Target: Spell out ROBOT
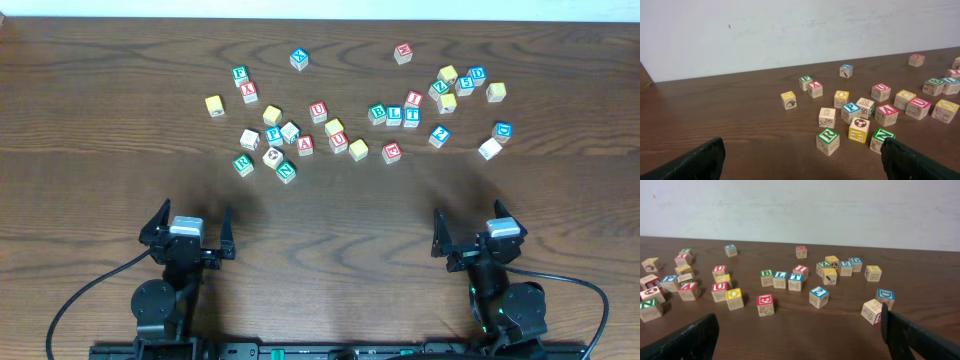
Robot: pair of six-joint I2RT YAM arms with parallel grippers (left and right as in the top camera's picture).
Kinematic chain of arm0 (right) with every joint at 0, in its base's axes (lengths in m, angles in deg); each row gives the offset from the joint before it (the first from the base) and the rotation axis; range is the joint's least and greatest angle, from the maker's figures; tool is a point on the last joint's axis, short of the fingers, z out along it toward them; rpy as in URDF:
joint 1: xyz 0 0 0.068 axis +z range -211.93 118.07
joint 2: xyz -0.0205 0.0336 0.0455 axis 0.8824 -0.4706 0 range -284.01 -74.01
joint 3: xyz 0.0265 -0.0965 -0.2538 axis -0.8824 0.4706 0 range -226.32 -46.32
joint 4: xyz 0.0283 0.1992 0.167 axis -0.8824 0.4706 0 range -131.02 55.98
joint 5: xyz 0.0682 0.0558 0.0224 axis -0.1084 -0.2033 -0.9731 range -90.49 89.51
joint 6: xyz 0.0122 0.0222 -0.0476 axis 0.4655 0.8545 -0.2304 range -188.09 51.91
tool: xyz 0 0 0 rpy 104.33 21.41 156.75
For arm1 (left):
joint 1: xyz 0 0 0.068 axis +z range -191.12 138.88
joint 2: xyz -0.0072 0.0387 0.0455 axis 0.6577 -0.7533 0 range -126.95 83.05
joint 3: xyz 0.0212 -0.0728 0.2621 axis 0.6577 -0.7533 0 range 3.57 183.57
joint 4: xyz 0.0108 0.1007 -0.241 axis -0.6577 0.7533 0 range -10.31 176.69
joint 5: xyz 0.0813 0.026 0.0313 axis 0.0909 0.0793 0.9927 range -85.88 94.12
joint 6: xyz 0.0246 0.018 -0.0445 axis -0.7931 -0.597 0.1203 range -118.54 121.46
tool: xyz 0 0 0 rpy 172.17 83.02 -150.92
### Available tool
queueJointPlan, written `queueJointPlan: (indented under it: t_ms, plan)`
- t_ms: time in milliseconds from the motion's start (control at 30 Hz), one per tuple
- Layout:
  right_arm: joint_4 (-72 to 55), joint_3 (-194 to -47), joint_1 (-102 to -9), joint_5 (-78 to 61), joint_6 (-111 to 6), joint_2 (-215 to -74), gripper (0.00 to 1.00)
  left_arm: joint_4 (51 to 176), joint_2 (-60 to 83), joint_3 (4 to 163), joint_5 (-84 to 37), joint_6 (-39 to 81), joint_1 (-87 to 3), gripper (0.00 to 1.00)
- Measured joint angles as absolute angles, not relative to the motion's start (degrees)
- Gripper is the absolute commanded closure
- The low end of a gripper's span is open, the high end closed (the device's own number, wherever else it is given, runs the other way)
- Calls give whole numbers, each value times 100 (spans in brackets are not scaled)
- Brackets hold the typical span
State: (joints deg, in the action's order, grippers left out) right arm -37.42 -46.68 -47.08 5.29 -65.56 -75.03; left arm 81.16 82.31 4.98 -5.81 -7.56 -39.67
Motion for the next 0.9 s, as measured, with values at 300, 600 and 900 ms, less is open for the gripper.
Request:
queueJointPlan:
  t_ms: [300, 600, 900]
  plan:
    - [-3742, -4668, -4708, 529, -6556, -7503, 1, 8116, 8231, 498, -581, -756, -3967, 2]
    - [-3742, -4668, -4708, 529, -6556, -7503, 1, 8114, 8231, 498, -581, -756, -3967, 3]
    - [-3742, -4668, -4708, 529, -6556, -7503, 1, 8107, 8231, 498, -603, -588, -3967, 2]
